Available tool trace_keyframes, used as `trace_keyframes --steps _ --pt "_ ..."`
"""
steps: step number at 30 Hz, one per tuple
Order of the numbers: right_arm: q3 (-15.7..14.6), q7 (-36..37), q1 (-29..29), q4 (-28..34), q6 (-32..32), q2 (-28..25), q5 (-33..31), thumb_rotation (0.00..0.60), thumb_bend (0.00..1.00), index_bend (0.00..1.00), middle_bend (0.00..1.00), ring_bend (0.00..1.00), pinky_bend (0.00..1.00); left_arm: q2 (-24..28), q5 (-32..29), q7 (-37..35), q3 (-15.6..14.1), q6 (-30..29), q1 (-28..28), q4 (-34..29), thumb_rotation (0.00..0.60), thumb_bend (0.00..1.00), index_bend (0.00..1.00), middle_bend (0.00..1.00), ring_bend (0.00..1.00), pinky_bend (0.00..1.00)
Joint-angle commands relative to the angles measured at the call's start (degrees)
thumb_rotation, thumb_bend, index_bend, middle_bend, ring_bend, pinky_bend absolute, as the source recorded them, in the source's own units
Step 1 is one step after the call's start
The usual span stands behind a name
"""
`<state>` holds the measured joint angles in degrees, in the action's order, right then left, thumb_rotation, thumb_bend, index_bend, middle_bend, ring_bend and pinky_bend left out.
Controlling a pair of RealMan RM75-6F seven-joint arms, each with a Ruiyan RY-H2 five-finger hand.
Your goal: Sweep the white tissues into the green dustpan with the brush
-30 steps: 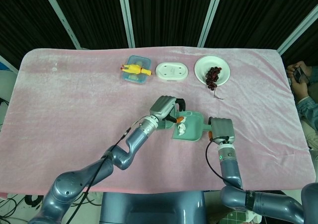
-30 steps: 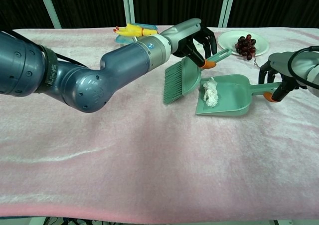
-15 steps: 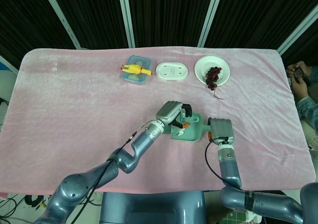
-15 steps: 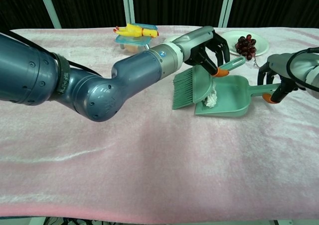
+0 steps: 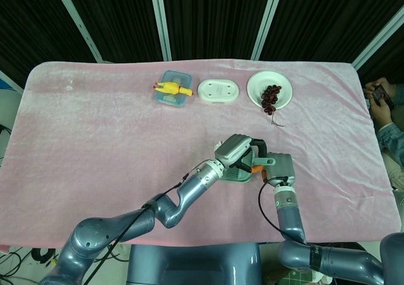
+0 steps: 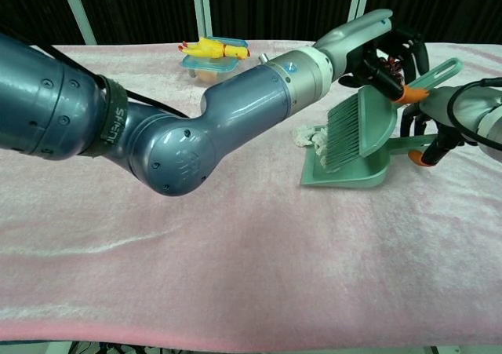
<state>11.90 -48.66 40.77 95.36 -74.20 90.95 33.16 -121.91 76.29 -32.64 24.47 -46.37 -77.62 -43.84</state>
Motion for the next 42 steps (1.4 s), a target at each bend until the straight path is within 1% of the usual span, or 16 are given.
trace_keyframes --steps 1,4,8,11,16,27,34,42 --pt "0.06 -0.18 0.01 0.27 -0.28 -0.03 0.04 0.600 0.45 0.52 0.45 0.85 0.81 1.01 -0.37 0.50 1.12 -1.35 -0.09 -2.52 0.600 0.38 0.63 0.63 0.92 1.00" --pt "0.11 -0.26 -0.10 0.49 -0.49 -0.16 -0.22 0.600 0.45 0.52 0.45 0.85 0.81 2.41 -0.68 1.52 1.48 -1.60 0.20 -4.11 0.600 0.38 0.63 0.63 0.92 1.00" --pt "0.06 -0.34 -0.15 0.49 -0.50 -0.06 -0.38 0.600 0.45 0.52 0.45 0.85 0.81 4.39 -1.66 3.45 0.97 -0.21 1.11 -4.48 0.600 0.38 0.63 0.63 0.92 1.00" --pt "0.04 -0.35 -0.09 0.30 -0.34 0.10 -0.40 0.600 0.45 0.52 0.45 0.85 0.81 5.30 -2.27 4.58 0.00 0.88 2.10 -3.73 0.600 0.38 0.63 0.63 0.92 1.00" --pt "-0.06 -0.29 0.06 -0.27 0.21 0.35 -0.26 0.600 0.45 0.52 0.45 0.85 0.81 5.48 -3.14 5.50 -1.52 2.78 3.26 -0.67 0.600 0.38 0.63 0.63 0.92 1.00" --pt "-0.16 0.04 0.07 -1.37 0.82 0.41 0.05 0.600 0.45 0.52 0.45 0.85 0.81 1.76 -3.76 3.89 -3.11 7.02 2.66 7.30 0.600 0.38 0.63 0.63 0.92 1.00" --pt "-0.18 0.01 -0.05 -0.57 0.70 -0.27 0.33 0.600 0.45 0.52 0.45 0.85 0.81 -1.24 -3.57 2.17 -3.00 7.95 1.27 11.17 0.600 0.38 0.63 0.63 0.92 1.00" --pt "-0.59 -0.05 -0.29 -0.54 0.59 -0.31 0.39 0.600 0.45 0.52 0.45 0.85 0.81 -3.90 -2.82 -0.23 -2.63 8.64 -1.13 13.71 0.600 0.38 0.63 0.63 0.92 1.00"
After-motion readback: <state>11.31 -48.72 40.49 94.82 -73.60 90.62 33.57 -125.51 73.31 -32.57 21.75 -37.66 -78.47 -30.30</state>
